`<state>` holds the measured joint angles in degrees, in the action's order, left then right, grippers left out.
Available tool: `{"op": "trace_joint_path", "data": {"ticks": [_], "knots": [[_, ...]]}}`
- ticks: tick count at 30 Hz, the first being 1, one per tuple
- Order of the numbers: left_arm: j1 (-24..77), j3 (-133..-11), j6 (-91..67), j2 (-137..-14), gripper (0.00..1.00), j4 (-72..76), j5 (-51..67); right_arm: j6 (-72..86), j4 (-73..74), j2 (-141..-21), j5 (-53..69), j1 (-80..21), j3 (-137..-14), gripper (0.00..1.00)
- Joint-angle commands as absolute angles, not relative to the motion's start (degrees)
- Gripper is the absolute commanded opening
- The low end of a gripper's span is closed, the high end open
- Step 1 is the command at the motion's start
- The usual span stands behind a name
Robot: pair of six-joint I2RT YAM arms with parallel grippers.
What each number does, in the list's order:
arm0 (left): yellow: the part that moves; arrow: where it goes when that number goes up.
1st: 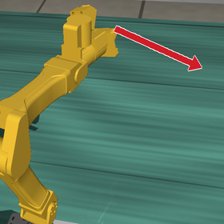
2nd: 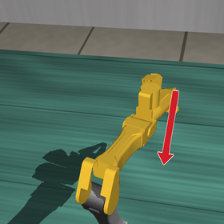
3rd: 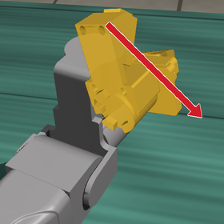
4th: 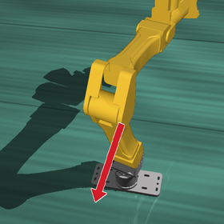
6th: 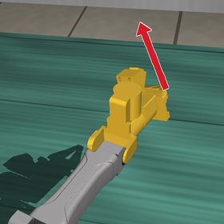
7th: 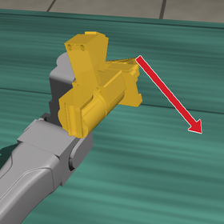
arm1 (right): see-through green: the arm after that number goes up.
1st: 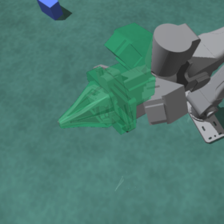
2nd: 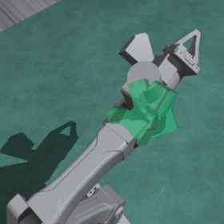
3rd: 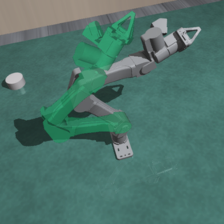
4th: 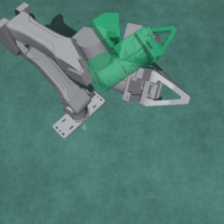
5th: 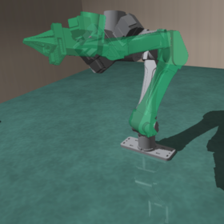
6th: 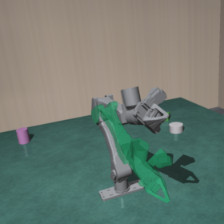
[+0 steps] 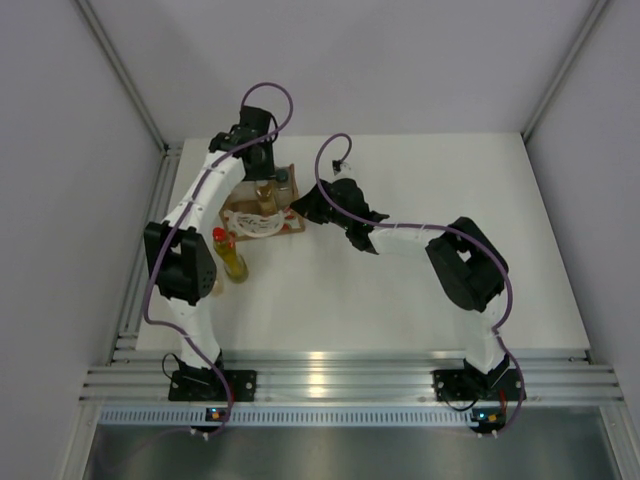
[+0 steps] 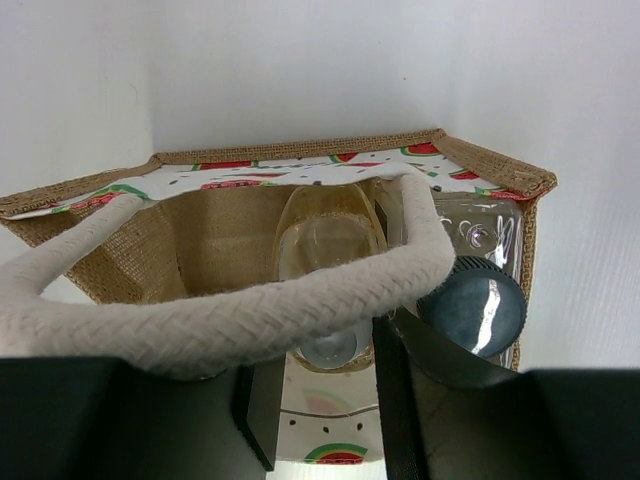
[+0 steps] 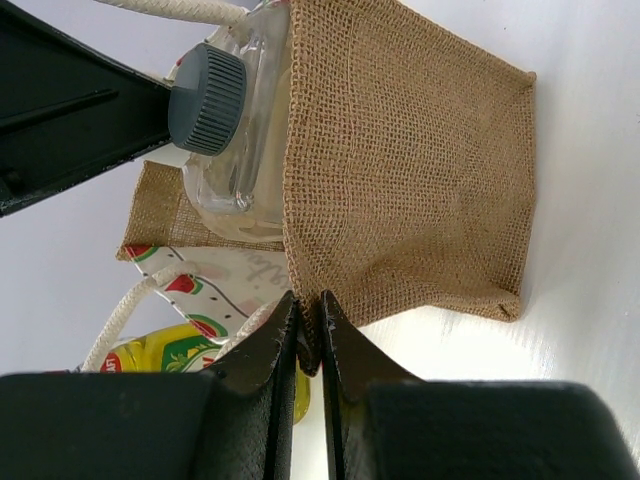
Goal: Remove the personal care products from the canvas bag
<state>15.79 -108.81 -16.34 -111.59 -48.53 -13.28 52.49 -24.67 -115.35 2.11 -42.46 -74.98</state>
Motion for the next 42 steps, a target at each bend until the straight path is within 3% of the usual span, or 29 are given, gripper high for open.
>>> {"op": "trace_joint_path", "data": {"ticks": [1, 2, 42], "knots": [[15.91, -111.71, -16.26, -112.67, 0.13, -49.92, -14.06, 50.54, -19.25, -114.08, 2.99, -41.75, -74.09, 0.0], [16.08, -111.97, -16.35, -112.76, 0.0, -50.36, -14.24, 50.62, -19.25, -114.17, 2.99, -41.66, -74.09, 0.0], [18.72, -134.3, -14.59, -102.84, 0.0, -62.4, -17.23, 53.7, -21.27, -116.1, 4.57, -41.66, -74.53, 0.0]]}}
